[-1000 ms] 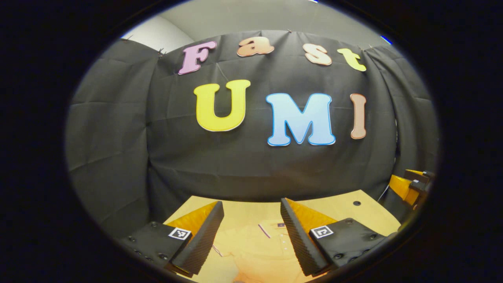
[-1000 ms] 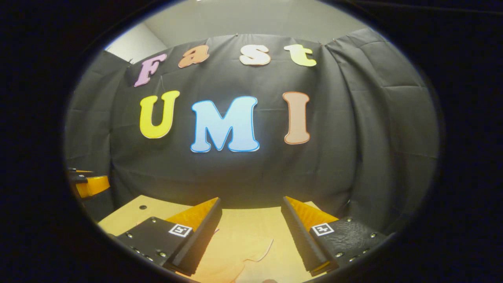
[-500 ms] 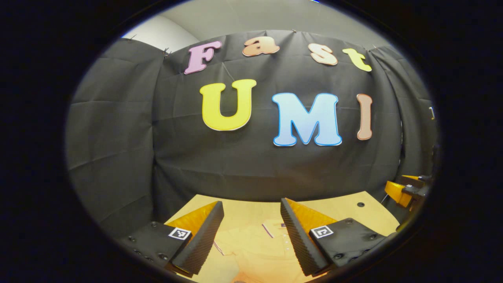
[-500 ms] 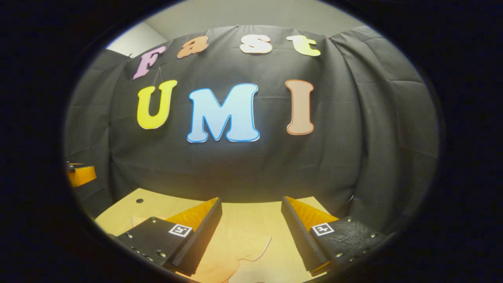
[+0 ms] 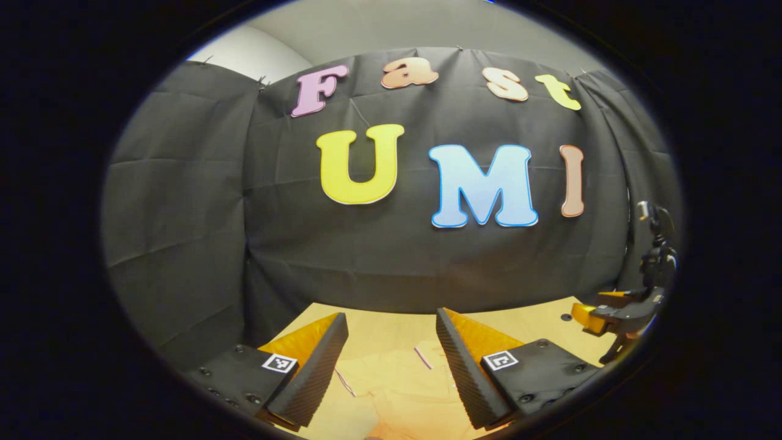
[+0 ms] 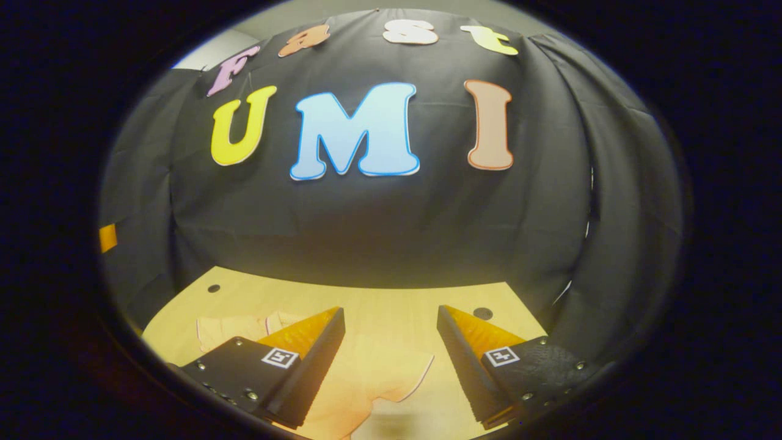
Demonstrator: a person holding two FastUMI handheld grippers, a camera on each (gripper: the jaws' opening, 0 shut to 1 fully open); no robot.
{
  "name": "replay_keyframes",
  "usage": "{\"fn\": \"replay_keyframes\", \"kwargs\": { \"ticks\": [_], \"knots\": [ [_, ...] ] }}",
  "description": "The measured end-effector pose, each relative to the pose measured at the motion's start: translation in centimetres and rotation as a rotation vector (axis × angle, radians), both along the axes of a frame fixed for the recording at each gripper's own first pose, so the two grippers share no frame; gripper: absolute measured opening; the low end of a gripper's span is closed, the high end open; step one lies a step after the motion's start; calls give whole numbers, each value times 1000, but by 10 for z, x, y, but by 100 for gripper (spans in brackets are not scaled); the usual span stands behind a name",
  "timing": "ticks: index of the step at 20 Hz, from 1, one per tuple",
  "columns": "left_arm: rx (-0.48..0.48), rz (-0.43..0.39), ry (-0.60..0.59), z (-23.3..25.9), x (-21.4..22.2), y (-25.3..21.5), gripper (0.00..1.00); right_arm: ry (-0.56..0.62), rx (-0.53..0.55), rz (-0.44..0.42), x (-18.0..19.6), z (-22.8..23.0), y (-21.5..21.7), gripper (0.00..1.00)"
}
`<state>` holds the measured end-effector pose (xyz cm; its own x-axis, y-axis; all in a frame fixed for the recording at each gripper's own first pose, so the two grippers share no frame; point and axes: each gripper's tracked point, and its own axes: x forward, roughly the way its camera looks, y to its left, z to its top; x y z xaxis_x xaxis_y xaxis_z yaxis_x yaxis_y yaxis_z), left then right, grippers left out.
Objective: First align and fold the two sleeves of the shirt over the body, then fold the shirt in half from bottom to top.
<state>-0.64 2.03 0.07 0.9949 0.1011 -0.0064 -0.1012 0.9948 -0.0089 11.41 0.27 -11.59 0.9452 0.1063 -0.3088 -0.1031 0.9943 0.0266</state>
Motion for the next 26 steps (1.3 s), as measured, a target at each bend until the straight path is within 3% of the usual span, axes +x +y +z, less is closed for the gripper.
{"fn": "replay_keyframes", "kwargs": {
  "ticks": [6, 14, 24, 26],
  "knots": [
    [-14, 29, 21, -8, -3, 11, 94, 171, -12, -11, 42, -81, -6, 95],
    [-7, 80, 61, -21, 3, 30, 94, 392, -24, -49, 61, -180, -21, 95],
    [-10, 112, 93, -31, 9, 35, 94, 585, -27, -67, 48, -240, -24, 95],
    [-6, 112, 96, -32, 12, 35, 94, 575, -19, -75, 51, -240, -24, 96]
  ]
}}
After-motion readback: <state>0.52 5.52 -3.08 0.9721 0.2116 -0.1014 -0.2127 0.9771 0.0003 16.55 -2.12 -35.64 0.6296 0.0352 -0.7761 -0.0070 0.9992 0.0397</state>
